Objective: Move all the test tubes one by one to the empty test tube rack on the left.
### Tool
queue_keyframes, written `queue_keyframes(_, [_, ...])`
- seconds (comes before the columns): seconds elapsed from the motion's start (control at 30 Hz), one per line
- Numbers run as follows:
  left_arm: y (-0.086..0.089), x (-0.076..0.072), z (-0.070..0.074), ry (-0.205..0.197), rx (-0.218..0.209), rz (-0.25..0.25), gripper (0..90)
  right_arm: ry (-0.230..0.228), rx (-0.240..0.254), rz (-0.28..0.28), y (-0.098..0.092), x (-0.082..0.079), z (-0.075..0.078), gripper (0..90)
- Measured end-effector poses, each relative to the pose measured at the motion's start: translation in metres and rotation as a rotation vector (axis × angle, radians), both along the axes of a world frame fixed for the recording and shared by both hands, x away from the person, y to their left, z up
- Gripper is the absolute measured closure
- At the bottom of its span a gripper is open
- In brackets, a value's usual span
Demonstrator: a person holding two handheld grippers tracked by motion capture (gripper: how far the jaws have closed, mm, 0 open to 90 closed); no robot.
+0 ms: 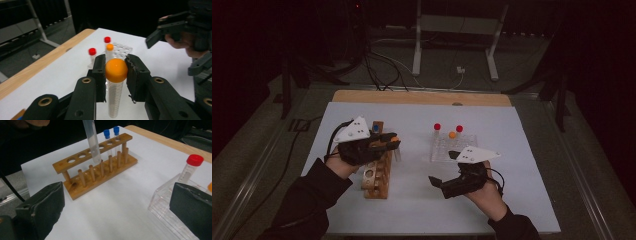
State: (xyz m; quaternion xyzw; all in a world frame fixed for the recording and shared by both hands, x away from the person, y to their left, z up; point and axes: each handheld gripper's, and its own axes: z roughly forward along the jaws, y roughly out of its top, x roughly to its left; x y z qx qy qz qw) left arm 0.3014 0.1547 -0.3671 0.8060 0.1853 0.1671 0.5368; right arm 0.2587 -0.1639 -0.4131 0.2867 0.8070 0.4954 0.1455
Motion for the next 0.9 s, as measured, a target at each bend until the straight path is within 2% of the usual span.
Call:
queue_keyframes(0.27, [0.019, 0.008, 0.005, -0.014, 0.006, 0.078, 71.9, -0.025, 0.004, 0.001, -0.002, -0.002, 0.003, 0.0])
queue_keyframes(0.5, [0.036, 0.016, 0.004, -0.023, 0.003, 0.152, 71.9, -0.021, 0.014, 0.006, -0.002, -0.001, 0.003, 0.0])
queue_keyframes(0.7, [0.048, 0.023, -0.003, -0.021, 0.002, 0.213, 71.9, -0.023, 0.014, 0.004, -0.003, -0.001, 0.003, 0.0])
queue_keyframes(0.9, [0.052, 0.030, -0.016, -0.013, 0.006, 0.247, 71.9, -0.023, 0.012, 0.004, -0.004, -0.001, 0.003, 0.0])
